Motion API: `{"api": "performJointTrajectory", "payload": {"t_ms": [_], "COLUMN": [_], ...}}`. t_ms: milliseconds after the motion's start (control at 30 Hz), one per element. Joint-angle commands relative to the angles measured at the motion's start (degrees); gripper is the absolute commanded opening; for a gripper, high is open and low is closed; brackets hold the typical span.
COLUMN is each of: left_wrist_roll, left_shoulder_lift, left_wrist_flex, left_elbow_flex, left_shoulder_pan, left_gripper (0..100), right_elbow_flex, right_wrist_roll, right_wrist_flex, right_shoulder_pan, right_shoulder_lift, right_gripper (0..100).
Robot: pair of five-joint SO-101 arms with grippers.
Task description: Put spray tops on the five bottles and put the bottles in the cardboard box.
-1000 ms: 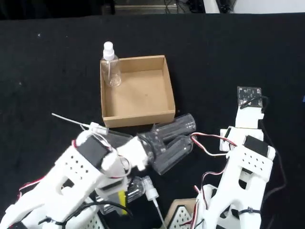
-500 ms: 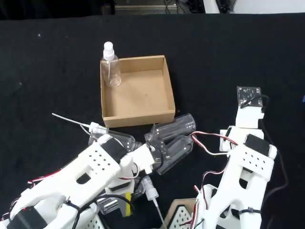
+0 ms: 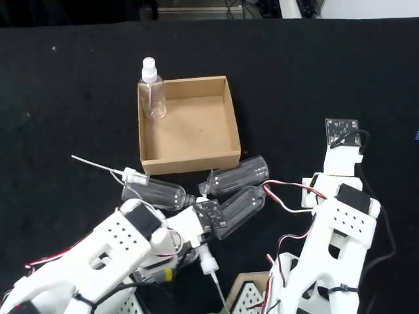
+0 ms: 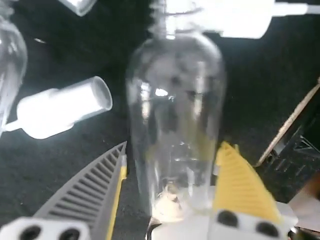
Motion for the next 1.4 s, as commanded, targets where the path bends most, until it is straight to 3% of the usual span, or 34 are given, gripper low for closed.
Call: {"api": "performJointTrajectory", "payload": {"t_ms": [0,200,333,533,800,933,1133,1300,1367], "left_wrist_roll": [-0.09,-0.09,-2.2,-2.99,-12.48,-23.74,-40.09,-40.18,-38.86], "left_shoulder_lift": [-4.92,-8.53,-8.53,-7.03,3.78,8.09,9.67,9.14,9.14], "left_wrist_flex": [6.33,19.08,25.14,25.05,25.05,25.05,24.79,19.78,16.53], "left_elbow_flex": [-5.32,-20.62,-31.25,-34.33,-30.37,-28.79,-26.59,-24.04,-20.97], "left_shoulder_pan": [0.13,-0.22,-5.32,-18.51,-20.7,-21.41,-28.97,-32.92,-32.48], "left_gripper": [24,23,23,23,24,24,24,35,35], "right_elbow_flex": [-3.82,-4.0,-4.0,-4.0,-3.91,-3.91,-3.82,-3.74,-3.74], "right_wrist_roll": [-0.18,-0.18,-0.18,-0.18,-0.18,-0.18,0.26,0.26,0.26], "right_wrist_flex": [0.26,0.53,0.62,0.62,0.62,0.62,0.62,0.62,0.62], "right_shoulder_pan": [1.41,1.23,1.23,1.23,1.23,1.23,1.23,1.23,1.23], "right_shoulder_lift": [-2.24,-2.24,-2.24,-2.24,-2.24,-2.24,-2.24,-2.24,-2.24], "right_gripper": [15.6,15.8,15.8,15.8,15.8,15.8,15.8,15.8,15.8]}}
